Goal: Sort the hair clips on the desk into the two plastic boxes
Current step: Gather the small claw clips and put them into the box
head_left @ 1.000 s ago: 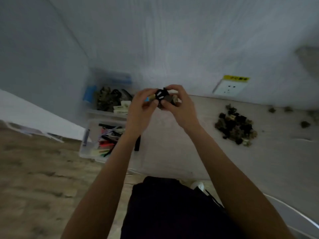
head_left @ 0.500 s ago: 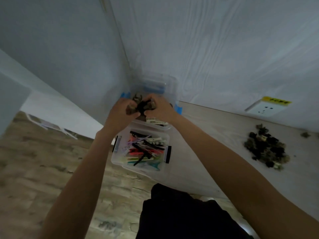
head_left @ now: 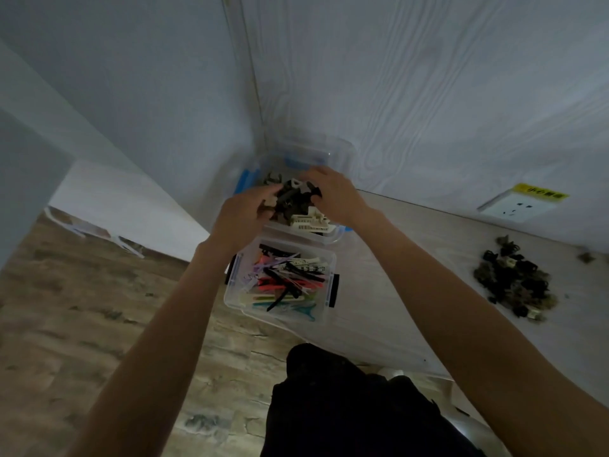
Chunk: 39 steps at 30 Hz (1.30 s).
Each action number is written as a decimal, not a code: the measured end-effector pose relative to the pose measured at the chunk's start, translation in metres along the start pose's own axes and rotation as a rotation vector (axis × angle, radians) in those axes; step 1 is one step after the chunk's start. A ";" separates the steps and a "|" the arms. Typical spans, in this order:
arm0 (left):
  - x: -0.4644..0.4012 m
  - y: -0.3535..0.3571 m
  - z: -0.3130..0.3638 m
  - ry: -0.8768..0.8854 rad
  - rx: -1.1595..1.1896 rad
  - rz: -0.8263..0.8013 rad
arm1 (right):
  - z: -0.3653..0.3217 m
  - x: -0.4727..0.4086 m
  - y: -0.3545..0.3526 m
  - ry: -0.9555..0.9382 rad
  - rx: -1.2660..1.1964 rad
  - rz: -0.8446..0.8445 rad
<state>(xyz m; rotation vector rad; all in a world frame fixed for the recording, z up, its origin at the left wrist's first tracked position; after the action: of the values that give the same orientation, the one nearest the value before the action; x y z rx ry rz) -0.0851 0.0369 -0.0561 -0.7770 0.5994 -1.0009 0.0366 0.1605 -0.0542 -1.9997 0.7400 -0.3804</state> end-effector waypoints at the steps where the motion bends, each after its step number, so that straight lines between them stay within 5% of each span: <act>1: -0.001 0.000 -0.001 -0.022 0.018 0.038 | 0.001 0.002 0.000 0.002 -0.007 0.008; 10: -0.006 0.007 0.041 0.066 -0.210 0.181 | 0.018 0.078 -0.042 0.065 -0.168 0.278; 14: -0.006 0.049 0.113 0.283 0.017 0.119 | 0.065 0.159 -0.070 0.245 -0.142 0.448; 17: 0.002 0.100 0.168 0.392 0.216 -0.083 | 0.113 0.221 -0.081 0.470 -0.155 0.499; 24: 0.018 0.238 0.247 0.301 0.103 -0.579 | 0.241 0.336 -0.095 0.988 0.010 0.481; 31: 0.011 0.320 0.285 0.314 -0.144 -0.691 | 0.290 0.341 -0.079 1.053 -0.004 0.316; 39: 0.040 0.328 0.283 0.162 -0.036 -0.542 | 0.271 0.331 -0.071 1.069 -0.022 0.450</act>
<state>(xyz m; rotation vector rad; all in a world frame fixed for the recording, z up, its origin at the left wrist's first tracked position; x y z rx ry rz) 0.3107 0.1886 -0.1544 -0.9196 0.5570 -1.5647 0.4609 0.1579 -0.1419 -1.4715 1.7950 -1.1866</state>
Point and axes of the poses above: each hand's wrist, its own x-axis away from the middle knuckle, its own y-axis out of the palm, z = x × y, the point moved 4 cm from there along -x, towards the middle knuckle, and after that the axes turned 10 degrees about z, right-handed, at the moved point
